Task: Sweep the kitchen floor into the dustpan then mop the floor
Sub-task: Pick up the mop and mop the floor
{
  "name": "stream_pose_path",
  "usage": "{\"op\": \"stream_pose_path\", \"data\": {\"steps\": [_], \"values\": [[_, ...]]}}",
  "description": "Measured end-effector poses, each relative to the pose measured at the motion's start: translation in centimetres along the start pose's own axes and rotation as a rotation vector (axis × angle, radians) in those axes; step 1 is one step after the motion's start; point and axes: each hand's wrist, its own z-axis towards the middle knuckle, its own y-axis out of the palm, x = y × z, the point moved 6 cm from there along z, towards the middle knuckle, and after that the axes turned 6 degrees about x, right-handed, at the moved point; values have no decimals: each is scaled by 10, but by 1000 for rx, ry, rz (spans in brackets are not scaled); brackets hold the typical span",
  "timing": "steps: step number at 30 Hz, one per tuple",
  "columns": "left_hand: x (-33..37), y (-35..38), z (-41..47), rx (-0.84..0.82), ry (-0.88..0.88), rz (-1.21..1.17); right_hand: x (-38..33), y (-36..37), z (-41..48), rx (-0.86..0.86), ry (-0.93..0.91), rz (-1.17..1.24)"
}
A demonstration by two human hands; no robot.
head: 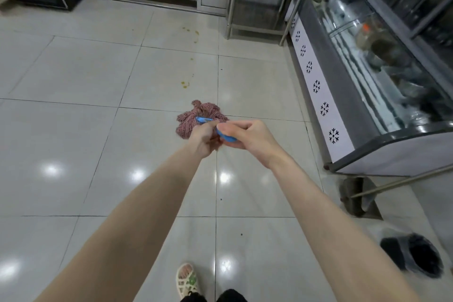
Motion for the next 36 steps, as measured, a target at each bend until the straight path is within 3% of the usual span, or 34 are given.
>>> {"op": "stream_pose_path", "data": {"steps": [10,18,24,28,33,36], "values": [[52,7,71,-82,-69,-138,-21,9,79,27,31,52],[93,-12,162,-60,-85,-35,-27,38,164,17,40,23],[163,-3,236,-39,-80,-8,-54,39,257,30,69,44],[192,6,274,-47,-79,0,-64,39,300,44,135,86],[201,17,305,-99,-125,44,-64,37,324,35,342,352],[201,26,314,-173,-176,90,-68,32,331,76,439,301]]}}
